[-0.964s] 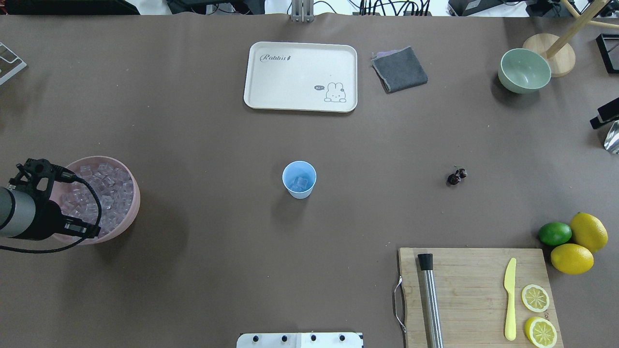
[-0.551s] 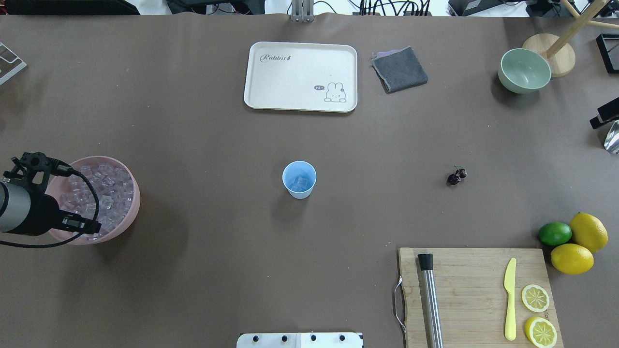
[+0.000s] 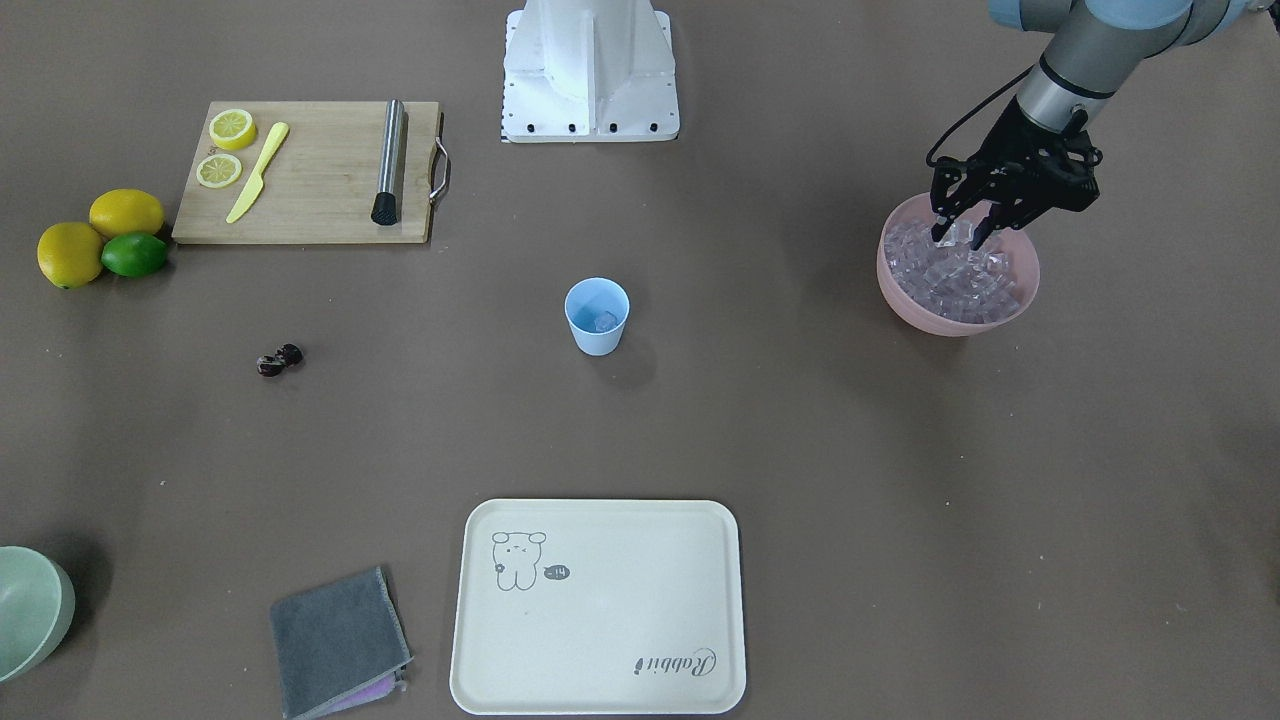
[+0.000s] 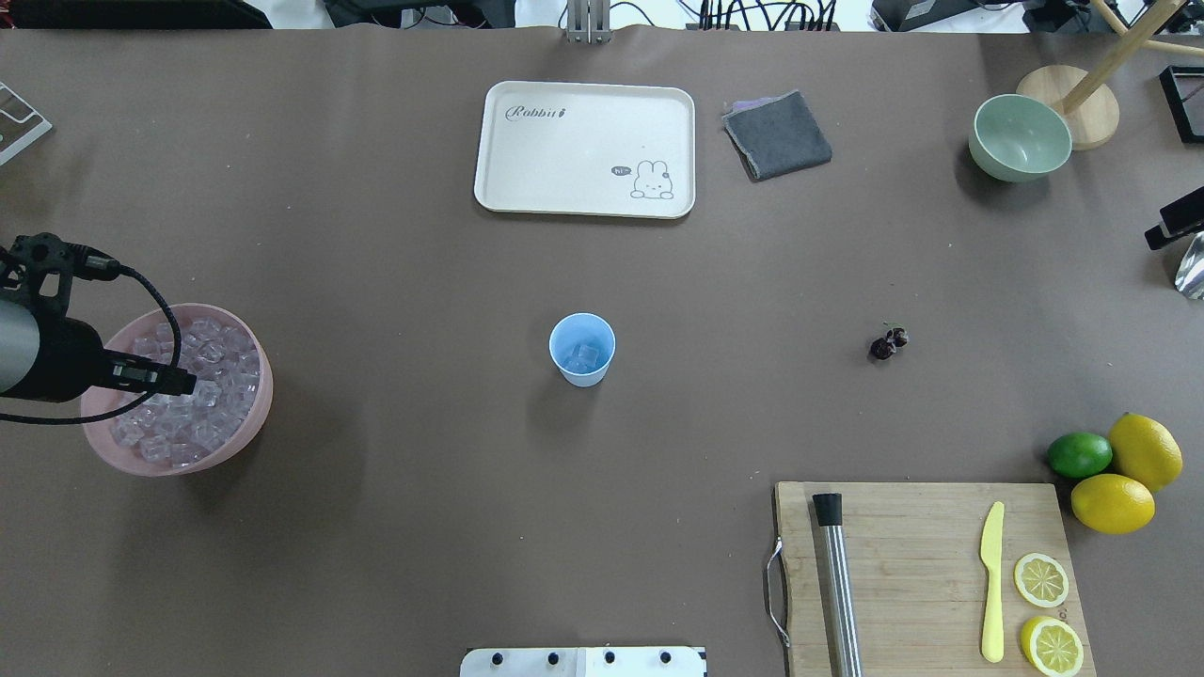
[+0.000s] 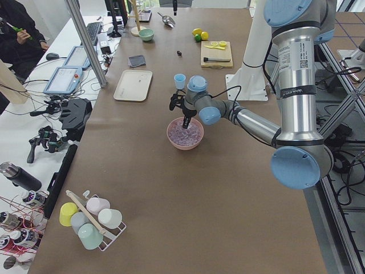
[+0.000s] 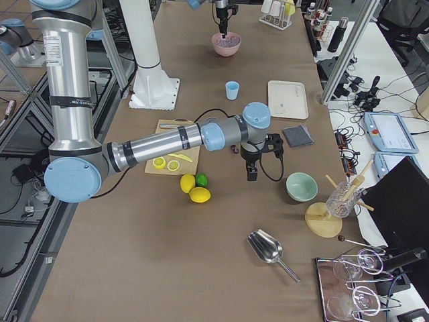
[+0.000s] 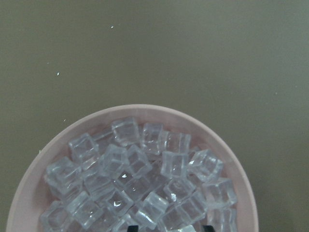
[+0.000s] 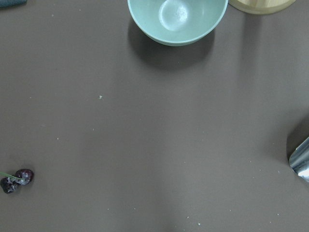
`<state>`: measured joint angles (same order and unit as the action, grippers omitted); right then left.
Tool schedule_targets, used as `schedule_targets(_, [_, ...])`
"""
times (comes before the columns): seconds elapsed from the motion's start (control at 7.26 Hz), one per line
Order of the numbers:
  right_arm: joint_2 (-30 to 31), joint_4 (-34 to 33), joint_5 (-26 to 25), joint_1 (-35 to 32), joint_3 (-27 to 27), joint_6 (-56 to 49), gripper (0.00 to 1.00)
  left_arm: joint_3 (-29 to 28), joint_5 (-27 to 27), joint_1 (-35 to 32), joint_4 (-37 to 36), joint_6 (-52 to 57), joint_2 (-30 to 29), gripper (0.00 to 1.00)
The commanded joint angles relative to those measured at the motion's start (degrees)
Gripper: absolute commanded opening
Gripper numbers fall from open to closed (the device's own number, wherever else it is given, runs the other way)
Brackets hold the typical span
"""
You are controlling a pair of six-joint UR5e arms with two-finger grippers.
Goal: Put ice and cherries in cup
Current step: 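Carry the ice cube with the left gripper over the light-blue cup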
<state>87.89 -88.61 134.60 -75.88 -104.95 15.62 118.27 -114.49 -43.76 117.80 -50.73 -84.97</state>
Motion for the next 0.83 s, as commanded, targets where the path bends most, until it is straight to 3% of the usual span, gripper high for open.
schedule_targets(0.0, [0.2,-0.1,0.2,0.0,-0.2,0.0,1.00,-0.5,0.0,-0.1,-5.2,-0.2,-11.2,0.00])
schedule_targets(0.28, [0.5,0.0,0.3,0.0,-0.2,-0.2,1.00,-4.5,0.1,1.5,-14.7,-1.1,-28.0,0.00])
schedule_targets(0.69, [0.6,-0.1,0.2,0.0,-0.1,-0.2,1.00,-10.7,0.7,5.5,-14.8,-5.5,-39.0,0.00])
